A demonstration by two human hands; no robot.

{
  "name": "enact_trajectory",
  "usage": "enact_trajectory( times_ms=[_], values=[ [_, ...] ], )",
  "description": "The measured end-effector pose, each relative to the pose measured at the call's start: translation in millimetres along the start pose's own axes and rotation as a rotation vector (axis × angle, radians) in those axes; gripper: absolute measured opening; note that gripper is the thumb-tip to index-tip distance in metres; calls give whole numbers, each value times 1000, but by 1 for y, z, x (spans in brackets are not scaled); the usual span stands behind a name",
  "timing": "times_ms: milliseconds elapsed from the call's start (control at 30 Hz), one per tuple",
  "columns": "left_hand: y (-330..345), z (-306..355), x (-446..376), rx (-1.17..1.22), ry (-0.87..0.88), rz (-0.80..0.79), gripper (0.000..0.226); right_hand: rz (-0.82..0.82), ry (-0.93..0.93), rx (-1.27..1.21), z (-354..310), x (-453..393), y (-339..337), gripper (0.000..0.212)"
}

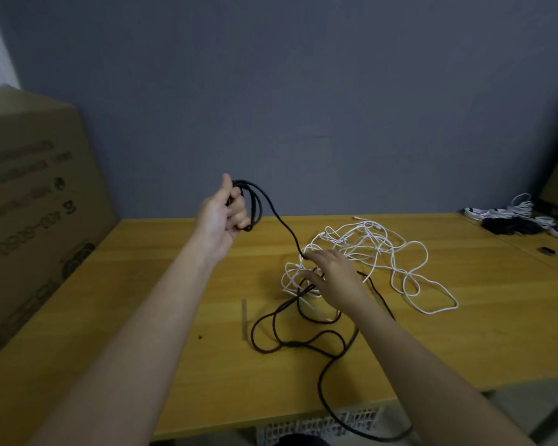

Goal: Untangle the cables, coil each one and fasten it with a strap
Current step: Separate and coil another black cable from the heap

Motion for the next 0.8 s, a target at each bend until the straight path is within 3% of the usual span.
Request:
enact_trajectory(
  times_ms=[100,200,233,333,433,567,733,800],
  values=[
    [19,2,3,99,10,-95,37,65,-42,-5,-19,-8,-10,31],
    [36,10,3,153,83,-128,28,48,-228,191,-52,-9,-2,14],
    [40,11,1,111,118,-124,25,38,-296,239,-63,-6,-1,17],
    [49,7,-3,-234,234,-161,20,63,-489,366,-87,4,-3,39],
    [50,-13,-5,-784,251,-246,12,144,-615,342,-97,14,-24,37],
    [41,-38,-1,-1357,172,-372,21,267,-571,306,-80,11,-55,32],
    [54,-40,6,-1488,196,-463,25,324,-469,291,-65,-7,-75,24],
    [54,-33,3,-1499,208,-455,30,313,-398,172,-60,-16,-80,27]
  ],
)
Point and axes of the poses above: each hand's wrist, its own x-axis away from the middle knuckle, its own y-axis out of the palm, z = x × y, the point moved 8 cm from there along -x, towards the middle knuckle, and after that the axes turned 1 degree about -z, right-handed, at the moved point
